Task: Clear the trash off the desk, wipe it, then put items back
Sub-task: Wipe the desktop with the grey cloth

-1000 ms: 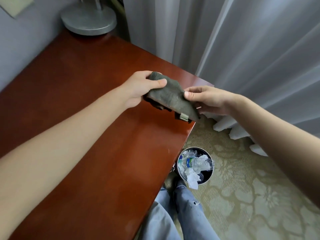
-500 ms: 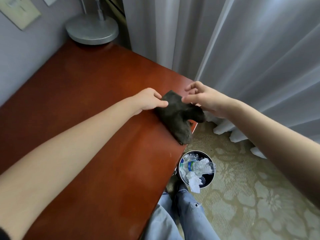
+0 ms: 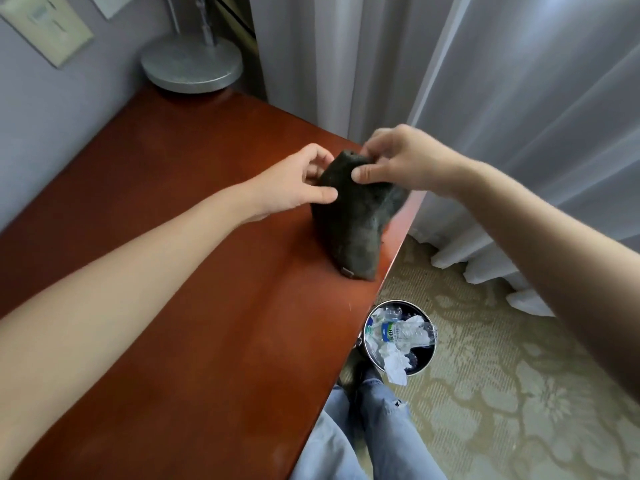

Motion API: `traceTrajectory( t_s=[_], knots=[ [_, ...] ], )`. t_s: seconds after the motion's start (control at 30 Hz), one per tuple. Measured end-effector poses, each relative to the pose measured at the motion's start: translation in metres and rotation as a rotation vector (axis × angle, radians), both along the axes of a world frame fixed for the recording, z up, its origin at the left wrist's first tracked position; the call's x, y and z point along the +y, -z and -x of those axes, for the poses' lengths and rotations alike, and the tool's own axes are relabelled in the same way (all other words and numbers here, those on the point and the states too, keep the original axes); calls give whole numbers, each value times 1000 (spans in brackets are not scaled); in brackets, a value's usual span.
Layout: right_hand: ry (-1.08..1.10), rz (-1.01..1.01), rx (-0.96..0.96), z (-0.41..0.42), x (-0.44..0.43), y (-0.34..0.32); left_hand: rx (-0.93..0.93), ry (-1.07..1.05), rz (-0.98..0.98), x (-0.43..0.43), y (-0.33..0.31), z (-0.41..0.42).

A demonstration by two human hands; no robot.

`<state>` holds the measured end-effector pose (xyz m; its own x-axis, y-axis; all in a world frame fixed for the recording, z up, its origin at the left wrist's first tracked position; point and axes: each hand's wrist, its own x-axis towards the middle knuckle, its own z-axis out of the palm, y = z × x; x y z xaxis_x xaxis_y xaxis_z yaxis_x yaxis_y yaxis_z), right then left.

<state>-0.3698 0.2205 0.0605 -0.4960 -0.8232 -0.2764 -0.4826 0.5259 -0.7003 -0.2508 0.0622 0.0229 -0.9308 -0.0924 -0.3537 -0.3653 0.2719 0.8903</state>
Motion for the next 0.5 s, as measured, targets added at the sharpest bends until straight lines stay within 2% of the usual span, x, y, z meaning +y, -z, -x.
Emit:
traceTrajectory(
  t_s=[0.1, 0.2, 0.27, 0.37, 0.43, 0.5],
  knots=[
    [-2, 219, -151, -2, 3, -36, 36, 109, 77, -8, -18, -6],
    [77, 302, -55, 3, 0, -58, 18, 73, -5, -18, -27, -16],
    [121, 271, 1, 6, -4, -63, 17, 68, -153, -31, -30, -26],
    [155, 126, -119, 14, -9, -49, -99, 83, -352, -47, -28, -36],
    [174, -2, -240, 21, -14, -27, -203, 91, -344, -57, -22, -36],
    [231, -107, -370, 25, -18, 3, -301, 70, -250, -65, -11, -29]
  ],
)
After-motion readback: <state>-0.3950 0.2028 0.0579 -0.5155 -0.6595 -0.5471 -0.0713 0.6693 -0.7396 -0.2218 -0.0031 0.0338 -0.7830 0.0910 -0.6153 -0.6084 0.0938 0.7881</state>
